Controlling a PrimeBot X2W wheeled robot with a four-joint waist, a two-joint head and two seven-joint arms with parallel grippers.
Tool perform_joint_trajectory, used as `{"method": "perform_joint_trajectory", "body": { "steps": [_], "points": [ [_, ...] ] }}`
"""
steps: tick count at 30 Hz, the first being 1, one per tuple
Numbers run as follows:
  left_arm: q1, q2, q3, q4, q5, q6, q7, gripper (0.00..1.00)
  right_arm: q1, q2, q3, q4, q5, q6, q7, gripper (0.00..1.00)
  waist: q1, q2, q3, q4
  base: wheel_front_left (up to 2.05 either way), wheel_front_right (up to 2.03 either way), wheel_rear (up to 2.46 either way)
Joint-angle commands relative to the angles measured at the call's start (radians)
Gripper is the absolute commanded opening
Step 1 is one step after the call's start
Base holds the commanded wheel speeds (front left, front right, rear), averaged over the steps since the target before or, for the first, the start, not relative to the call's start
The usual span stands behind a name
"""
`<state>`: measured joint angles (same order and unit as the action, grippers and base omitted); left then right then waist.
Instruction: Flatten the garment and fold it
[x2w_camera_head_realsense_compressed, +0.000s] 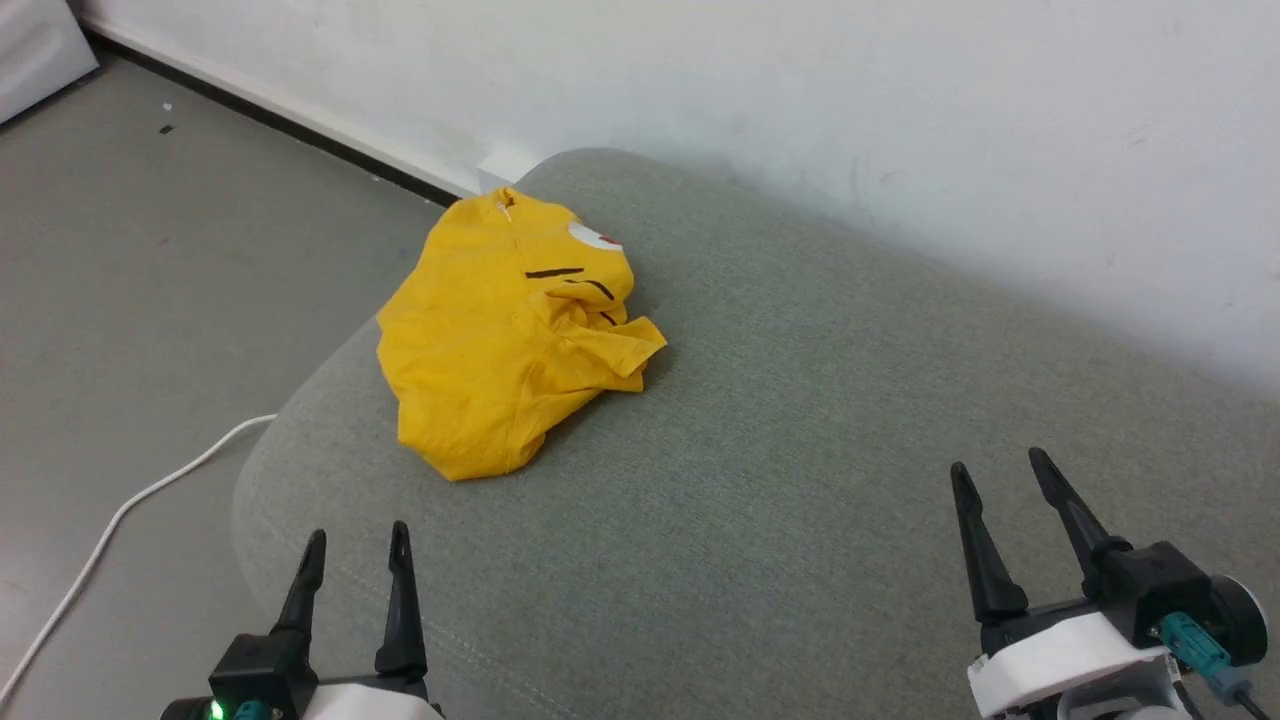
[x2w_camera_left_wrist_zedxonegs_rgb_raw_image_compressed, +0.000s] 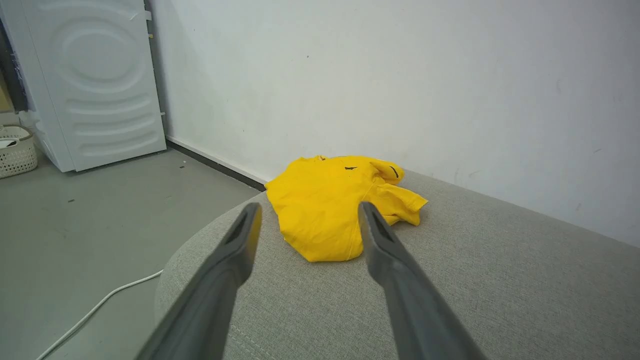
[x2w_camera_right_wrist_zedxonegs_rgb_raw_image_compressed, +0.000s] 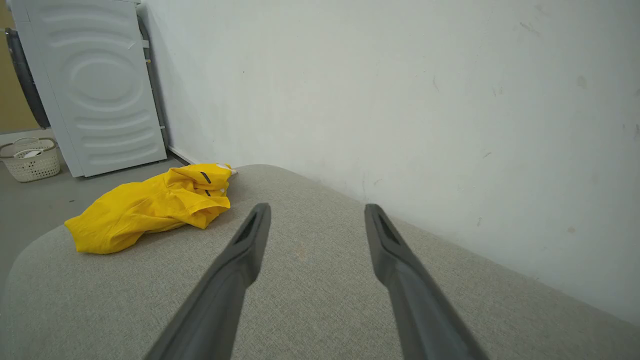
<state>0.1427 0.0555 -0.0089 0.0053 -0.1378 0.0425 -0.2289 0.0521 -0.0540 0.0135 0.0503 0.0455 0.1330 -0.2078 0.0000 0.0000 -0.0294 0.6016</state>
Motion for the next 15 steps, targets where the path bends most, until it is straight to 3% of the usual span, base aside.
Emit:
{"method": "perform_joint_trajectory", "body": {
  "steps": [1, 15],
  "points": [
    [0.015, -0.005, -0.002, 0.000, -0.010, 0.009, -0.009, 1.00, 0.011, 0.003, 0.005, 0.003, 0.002, -0.002, -0.012, 1.00, 0.0000, 0.0000, 0.001, 0.009, 0.00, 0.00, 0.00],
    [0.030, -0.005, -0.009, 0.006, -0.024, 0.016, -0.033, 1.00, 0.024, 0.004, 0.006, 0.005, 0.002, -0.002, -0.030, 1.00, 0.0000, 0.0000, -0.005, 0.055, 0.00, 0.00, 0.00]
  ]
}}
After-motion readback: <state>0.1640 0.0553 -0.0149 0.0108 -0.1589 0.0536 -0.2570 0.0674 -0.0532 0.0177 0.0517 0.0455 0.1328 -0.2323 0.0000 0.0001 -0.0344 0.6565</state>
